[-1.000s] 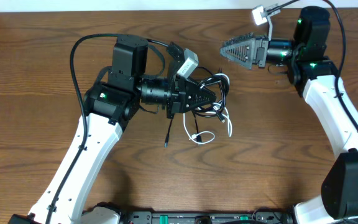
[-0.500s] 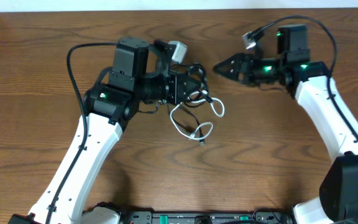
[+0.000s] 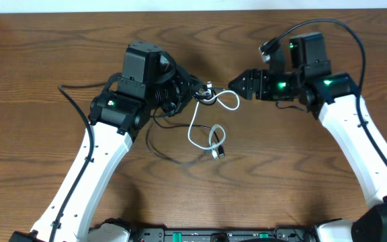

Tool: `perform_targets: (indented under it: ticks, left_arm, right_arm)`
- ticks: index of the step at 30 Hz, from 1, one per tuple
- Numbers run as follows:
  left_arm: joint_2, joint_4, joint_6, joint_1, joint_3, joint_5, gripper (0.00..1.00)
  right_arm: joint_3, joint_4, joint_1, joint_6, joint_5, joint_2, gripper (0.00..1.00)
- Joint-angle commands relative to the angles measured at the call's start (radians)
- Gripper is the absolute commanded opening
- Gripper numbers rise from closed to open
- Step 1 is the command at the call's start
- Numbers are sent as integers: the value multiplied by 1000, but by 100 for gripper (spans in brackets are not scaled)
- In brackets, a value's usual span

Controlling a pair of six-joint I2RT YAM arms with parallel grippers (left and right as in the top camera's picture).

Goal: Untangle cables

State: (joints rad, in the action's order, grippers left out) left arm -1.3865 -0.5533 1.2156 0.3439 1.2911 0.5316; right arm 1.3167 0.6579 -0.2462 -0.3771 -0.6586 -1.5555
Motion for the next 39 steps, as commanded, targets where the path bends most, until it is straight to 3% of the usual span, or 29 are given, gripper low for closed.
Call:
perform_targets:
  ticks: [1, 4, 10, 15, 18, 19, 22, 30, 33, 34, 39]
  left_arm:
    - [2, 1, 412, -2, 22, -13, 7]
    - [2, 1, 568, -2, 22, -13, 8]
    - [2, 1, 704, -2, 22, -13, 8]
    - [2, 14, 799, -2, 22, -14, 8]
    - [2, 45, 799, -2, 22, -13, 8]
    - [2, 46, 798, -2, 22, -12, 8]
    - [2, 45, 794, -2, 22, 21, 7]
    - [2, 6, 731, 0, 22, 71, 8]
    - [2, -5, 717, 0, 22, 88, 8]
    - [2, -8, 707, 0, 22, 89, 7]
    - [2, -11, 687, -1, 22, 89, 7]
  right_arm:
    - [5, -57, 16, 68, -137, 48, 78]
    - [5, -96, 16, 152, -212, 53, 79]
    - [5, -147, 16, 306, -239, 54, 78]
    - [5, -160, 16, 409, -238, 53, 72]
    - [5, -150, 8, 409, -220, 46, 59]
    - [5, -145, -5, 381, -156, 37, 50]
    - [5, -160, -32, 281, -7, 20, 38]
    - [5, -282, -50, 8, 205, 14, 27]
    - [5, -232, -50, -115, 394, 14, 17]
    - [5, -158, -49, -177, 571, 14, 15]
    - [5, 31, -34, -230, 889, 14, 13]
